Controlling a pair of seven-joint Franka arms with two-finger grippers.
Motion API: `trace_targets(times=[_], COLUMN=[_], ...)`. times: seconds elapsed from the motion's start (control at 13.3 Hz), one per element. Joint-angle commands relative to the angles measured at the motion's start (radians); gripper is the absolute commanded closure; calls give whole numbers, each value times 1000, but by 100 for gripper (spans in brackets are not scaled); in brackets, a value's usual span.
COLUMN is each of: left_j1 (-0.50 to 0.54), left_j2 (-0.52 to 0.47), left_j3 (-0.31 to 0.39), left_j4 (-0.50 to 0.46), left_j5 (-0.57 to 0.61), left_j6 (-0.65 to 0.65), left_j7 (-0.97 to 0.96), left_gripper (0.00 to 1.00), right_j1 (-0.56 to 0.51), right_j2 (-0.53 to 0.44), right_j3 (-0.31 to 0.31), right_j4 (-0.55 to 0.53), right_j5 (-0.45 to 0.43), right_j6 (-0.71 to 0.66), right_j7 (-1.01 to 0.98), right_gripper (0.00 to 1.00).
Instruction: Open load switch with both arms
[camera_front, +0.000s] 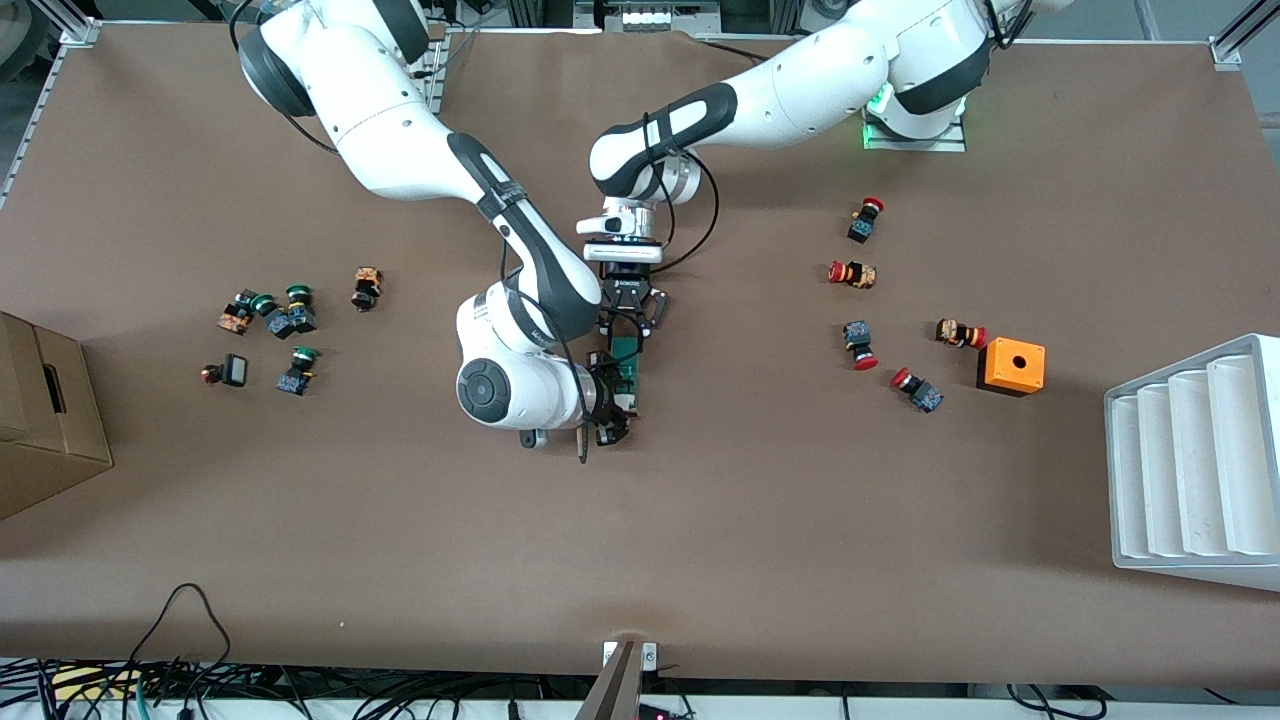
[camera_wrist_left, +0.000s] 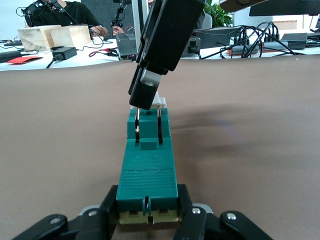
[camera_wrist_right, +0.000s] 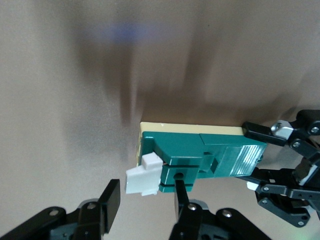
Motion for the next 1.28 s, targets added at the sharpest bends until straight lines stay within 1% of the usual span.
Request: trace_targets(times=[0.0,0.15,0.3,0.6,0.98,1.21], left_j1=[-11,-11,-11,-11,-11,-14], left_j2=[50,51,51,51,50,51], left_j3=[15,15,15,15,15,15], left_j4=[58,58,58,58,58,58], left_j5=[47,47,47,47,47,47], left_j6=[50,50,50,50,50,50], left_j7=[3,3,1,3,5,3], left_gripper=[97,97,97,97,97,97], right_j1=[11,11,10,11,22,22], right_j2=[12,13,15,16,16,12], right_j3=[-14,-14,-18,-23,-22,-22], right_j4=[34,33,33,33,24,24], right_j5=[4,-14,-20,-20,-20,-20], right_j6=[-23,-25,-25,-23,-17,-25], right_j7=[23,20,14,17,21,21], right_gripper=[51,50,42,42,55,71])
